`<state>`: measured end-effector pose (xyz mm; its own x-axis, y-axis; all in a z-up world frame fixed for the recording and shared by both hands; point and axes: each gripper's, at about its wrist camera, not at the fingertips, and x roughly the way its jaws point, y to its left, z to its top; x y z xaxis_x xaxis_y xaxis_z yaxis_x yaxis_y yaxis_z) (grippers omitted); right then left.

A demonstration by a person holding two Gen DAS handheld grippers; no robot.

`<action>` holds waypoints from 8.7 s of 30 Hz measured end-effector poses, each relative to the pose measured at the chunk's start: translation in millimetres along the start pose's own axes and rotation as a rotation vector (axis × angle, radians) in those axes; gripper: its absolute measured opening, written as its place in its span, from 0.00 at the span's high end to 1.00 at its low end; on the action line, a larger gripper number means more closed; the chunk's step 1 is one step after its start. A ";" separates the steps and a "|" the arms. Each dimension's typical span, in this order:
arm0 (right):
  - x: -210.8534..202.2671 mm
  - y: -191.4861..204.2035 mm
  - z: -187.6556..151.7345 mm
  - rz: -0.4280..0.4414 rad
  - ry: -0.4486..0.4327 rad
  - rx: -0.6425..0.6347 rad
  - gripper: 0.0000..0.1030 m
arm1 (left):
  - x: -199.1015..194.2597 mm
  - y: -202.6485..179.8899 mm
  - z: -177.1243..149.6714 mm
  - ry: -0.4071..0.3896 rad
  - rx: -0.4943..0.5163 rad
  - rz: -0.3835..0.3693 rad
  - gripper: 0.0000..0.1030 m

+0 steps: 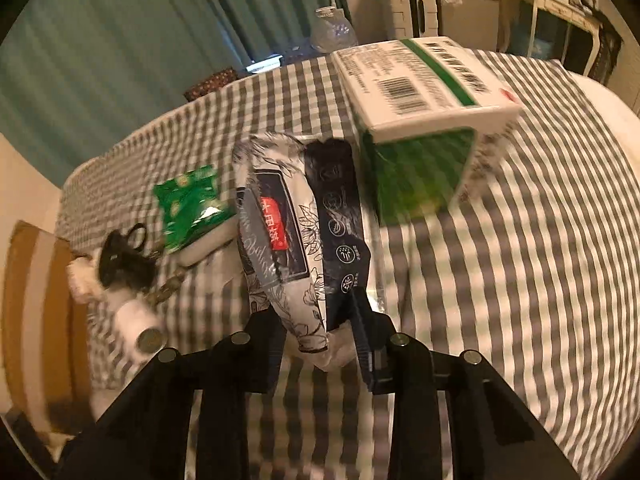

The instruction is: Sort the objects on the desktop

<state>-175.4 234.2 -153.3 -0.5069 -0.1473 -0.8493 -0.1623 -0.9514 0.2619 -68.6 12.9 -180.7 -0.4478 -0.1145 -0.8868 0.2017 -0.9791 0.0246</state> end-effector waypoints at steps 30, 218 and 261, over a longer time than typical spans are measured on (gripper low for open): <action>4.7 20.9 -8.3 0.011 -0.041 -0.027 0.25 | -64.5 -4.6 51.1 -0.188 0.080 -0.063 0.19; -172.7 258.5 -35.2 0.283 -0.413 -0.268 0.09 | -169.6 166.5 126.6 -0.398 0.078 -0.064 0.00; 63.7 28.3 14.9 -0.053 -0.080 -0.099 0.42 | 72.3 -14.2 131.9 -0.169 0.136 0.098 0.00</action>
<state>-224.9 201.9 -193.2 -0.5661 -0.0775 -0.8207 -0.1085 -0.9799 0.1674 -218.7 -3.6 -184.3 -0.5739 -0.2255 -0.7872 0.1376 -0.9742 0.1787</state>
